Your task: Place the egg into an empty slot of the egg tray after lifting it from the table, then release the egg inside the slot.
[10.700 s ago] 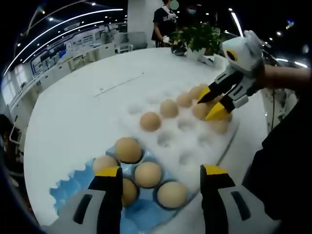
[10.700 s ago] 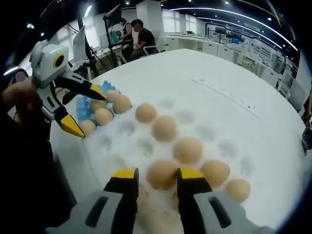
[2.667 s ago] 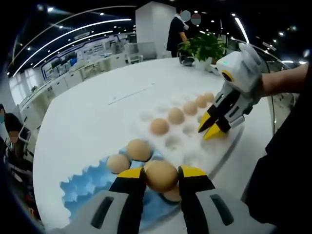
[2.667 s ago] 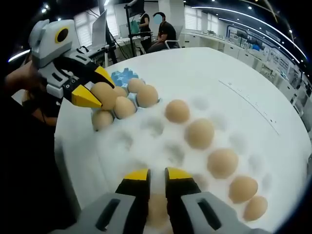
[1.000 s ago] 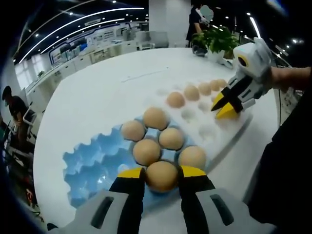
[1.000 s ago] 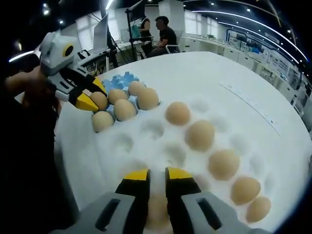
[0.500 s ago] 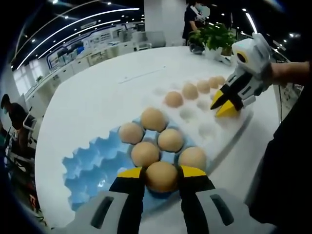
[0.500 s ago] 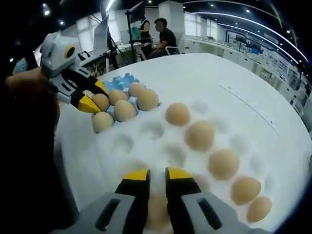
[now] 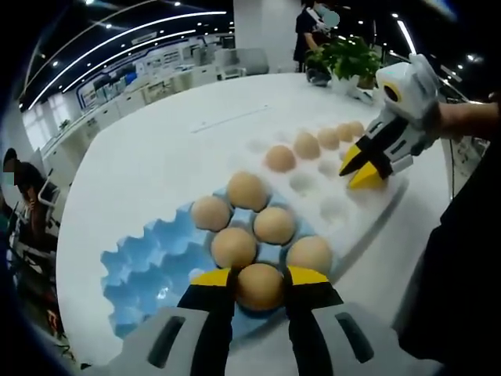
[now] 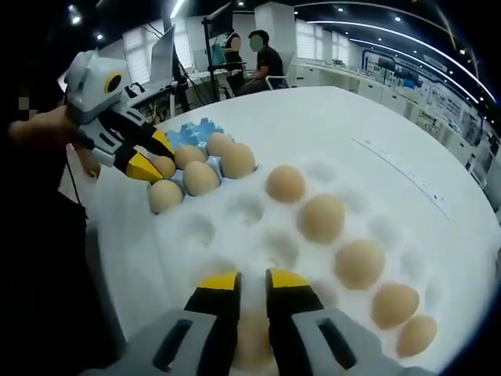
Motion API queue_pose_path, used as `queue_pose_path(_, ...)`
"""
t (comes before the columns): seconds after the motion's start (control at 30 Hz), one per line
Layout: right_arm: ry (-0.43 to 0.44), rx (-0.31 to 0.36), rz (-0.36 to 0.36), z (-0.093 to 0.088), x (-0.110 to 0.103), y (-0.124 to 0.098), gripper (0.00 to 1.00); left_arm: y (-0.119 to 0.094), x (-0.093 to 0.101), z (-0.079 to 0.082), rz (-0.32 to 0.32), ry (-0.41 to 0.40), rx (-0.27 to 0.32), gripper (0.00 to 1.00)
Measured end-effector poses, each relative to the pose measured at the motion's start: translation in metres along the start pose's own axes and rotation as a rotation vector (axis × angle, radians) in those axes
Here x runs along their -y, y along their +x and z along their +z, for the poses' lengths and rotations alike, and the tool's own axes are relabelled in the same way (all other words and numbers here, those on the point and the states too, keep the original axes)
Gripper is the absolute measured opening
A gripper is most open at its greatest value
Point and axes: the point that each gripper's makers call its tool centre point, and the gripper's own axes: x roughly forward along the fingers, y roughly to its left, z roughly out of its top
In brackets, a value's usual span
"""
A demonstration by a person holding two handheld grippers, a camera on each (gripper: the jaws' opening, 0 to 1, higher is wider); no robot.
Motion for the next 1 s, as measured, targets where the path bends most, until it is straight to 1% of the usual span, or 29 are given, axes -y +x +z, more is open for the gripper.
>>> queue_pose_path(0.23, 0.000, 0.002, 0.002, 0.000, -0.001, 0.000, 0.13, 0.000, 0.001, -0.001, -0.002, -0.007, -0.001, 0.25)
queue_pose_path(0.3, -0.004, -0.001, 0.007, 0.001, -0.002, 0.000, 0.15, 0.000, 0.001, -0.001, -0.005, -0.010, 0.000, 0.25)
queue_pose_path(0.37, -0.003, -0.011, 0.025, 0.002, -0.004, 0.000, 0.18, 0.000, 0.001, -0.001, -0.006, -0.016, 0.000, 0.25)
queue_pose_path(0.4, -0.014, -0.023, 0.054, 0.002, -0.008, -0.001, 0.20, 0.000, 0.002, -0.001, -0.007, -0.016, -0.001, 0.25)
queue_pose_path(0.47, 0.004, -0.031, 0.071, 0.003, -0.009, -0.002, 0.24, 0.000, 0.002, -0.001, -0.009, -0.016, -0.003, 0.25)
queue_pose_path(0.53, 0.066, -0.048, 0.093, 0.004, -0.011, -0.004, 0.26, 0.000, 0.003, -0.001, -0.011, -0.020, -0.004, 0.25)
queue_pose_path(0.57, 0.126, -0.060, 0.099, 0.006, -0.010, -0.006, 0.27, -0.001, 0.003, -0.001, -0.012, -0.020, -0.005, 0.25)
queue_pose_path(0.6, 0.165, -0.072, 0.105, 0.006, -0.010, -0.007, 0.29, -0.001, 0.003, -0.001, -0.013, -0.019, -0.006, 0.25)
queue_pose_path(0.63, 0.186, -0.085, 0.113, 0.007, -0.009, -0.009, 0.30, -0.001, 0.003, -0.001, -0.014, -0.018, -0.007, 0.25)
queue_pose_path(0.7, 0.131, -0.088, 0.101, 0.010, -0.005, -0.014, 0.33, -0.001, 0.003, -0.001, -0.013, -0.020, -0.008, 0.25)
queue_pose_path(0.73, 0.081, -0.096, 0.094, 0.009, -0.003, -0.016, 0.34, -0.001, 0.004, -0.001, -0.013, -0.019, -0.009, 0.25)
queue_pose_path(0.83, 0.004, -0.145, 0.086, 0.003, 0.000, -0.025, 0.35, -0.001, 0.003, -0.001, -0.013, -0.018, -0.009, 0.25)
queue_pose_path(0.9, 0.006, -0.135, 0.088, 0.002, 0.000, -0.029, 0.35, -0.001, 0.003, -0.001, -0.014, -0.022, -0.008, 0.24)
queue_pose_path(1.0, 0.049, -0.136, 0.115, -0.004, -0.006, -0.035, 0.35, -0.002, 0.003, -0.001, -0.016, -0.020, -0.007, 0.24)
